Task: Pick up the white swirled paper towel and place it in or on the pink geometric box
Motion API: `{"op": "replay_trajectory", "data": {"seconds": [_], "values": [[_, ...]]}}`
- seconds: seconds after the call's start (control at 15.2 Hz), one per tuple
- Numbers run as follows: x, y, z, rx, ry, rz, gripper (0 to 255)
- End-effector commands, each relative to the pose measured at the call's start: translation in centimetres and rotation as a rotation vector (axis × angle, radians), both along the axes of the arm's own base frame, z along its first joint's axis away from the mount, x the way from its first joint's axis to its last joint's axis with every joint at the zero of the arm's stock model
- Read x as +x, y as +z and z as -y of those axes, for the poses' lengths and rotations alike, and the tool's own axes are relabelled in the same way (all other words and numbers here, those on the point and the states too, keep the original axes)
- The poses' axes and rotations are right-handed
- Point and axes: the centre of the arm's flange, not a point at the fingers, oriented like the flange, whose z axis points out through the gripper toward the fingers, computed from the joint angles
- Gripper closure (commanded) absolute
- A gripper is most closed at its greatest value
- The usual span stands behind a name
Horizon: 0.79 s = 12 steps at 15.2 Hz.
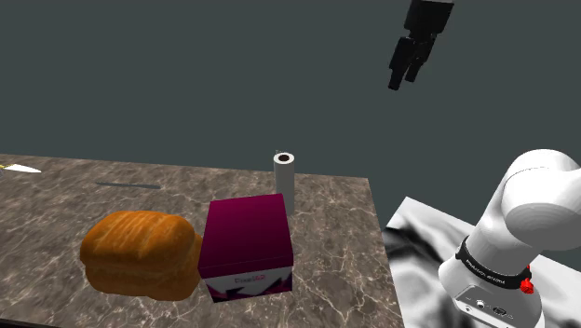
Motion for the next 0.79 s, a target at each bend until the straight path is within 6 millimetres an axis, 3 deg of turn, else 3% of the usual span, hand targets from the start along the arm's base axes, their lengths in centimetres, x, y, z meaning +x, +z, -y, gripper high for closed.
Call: {"op": "replay_trajectory", "data": {"seconds": [0.0,0.73], "values": [[0.0,0.0,0.0,0.0,0.0,0.0,0],[7.7,-8.7,-8.1,0.008,0.031,0.031,0]]}}
